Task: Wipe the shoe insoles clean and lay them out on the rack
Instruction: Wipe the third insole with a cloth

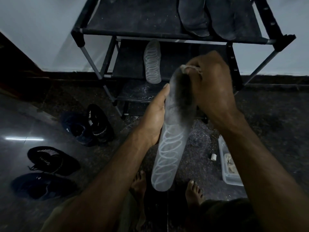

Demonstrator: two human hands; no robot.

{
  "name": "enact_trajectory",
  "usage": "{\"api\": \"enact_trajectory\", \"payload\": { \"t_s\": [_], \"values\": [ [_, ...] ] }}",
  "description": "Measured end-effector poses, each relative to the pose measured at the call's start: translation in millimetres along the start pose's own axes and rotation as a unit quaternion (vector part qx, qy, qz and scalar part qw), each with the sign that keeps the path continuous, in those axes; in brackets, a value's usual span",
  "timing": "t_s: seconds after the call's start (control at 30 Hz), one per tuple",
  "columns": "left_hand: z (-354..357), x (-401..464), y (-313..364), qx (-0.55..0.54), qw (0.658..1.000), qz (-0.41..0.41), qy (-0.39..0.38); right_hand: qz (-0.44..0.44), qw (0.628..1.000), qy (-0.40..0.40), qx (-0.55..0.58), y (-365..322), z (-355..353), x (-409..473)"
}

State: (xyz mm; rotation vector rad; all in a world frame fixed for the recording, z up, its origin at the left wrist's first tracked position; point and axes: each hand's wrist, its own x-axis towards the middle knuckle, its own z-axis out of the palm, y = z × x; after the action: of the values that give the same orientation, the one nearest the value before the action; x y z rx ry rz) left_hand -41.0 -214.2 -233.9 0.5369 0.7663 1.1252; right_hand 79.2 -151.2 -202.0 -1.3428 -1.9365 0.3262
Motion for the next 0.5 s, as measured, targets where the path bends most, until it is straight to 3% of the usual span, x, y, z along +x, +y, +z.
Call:
{"api": "enact_trajectory", "payload": {
  "t_s": [0.1, 0.27, 0.43, 0.5],
  "values": [
    [-0.7, 0.7, 0.7, 0.007, 1.000, 0.002, 0.016, 0.015, 1.000, 0.010, 0.021, 5.2, 0.5, -2.8],
    [-3.6, 0.2, 5.6, -0.042, 0.999, 0.003, 0.021, -0.072, 0.993, -0.085, 0.048, -18.5, 10.8, -11.0],
    [-4.0, 1.9, 3.9, -0.027, 1.000, 0.005, 0.007, -0.017, 1.000, 0.026, -0.005, -6.8, 1.2, -6.5],
    [-4.6, 2.1, 5.5, -0.017, 1.000, 0.014, 0.013, 0.017, 0.999, 0.034, -0.010, 3.6, -2.3, -4.5]
  ]
}}
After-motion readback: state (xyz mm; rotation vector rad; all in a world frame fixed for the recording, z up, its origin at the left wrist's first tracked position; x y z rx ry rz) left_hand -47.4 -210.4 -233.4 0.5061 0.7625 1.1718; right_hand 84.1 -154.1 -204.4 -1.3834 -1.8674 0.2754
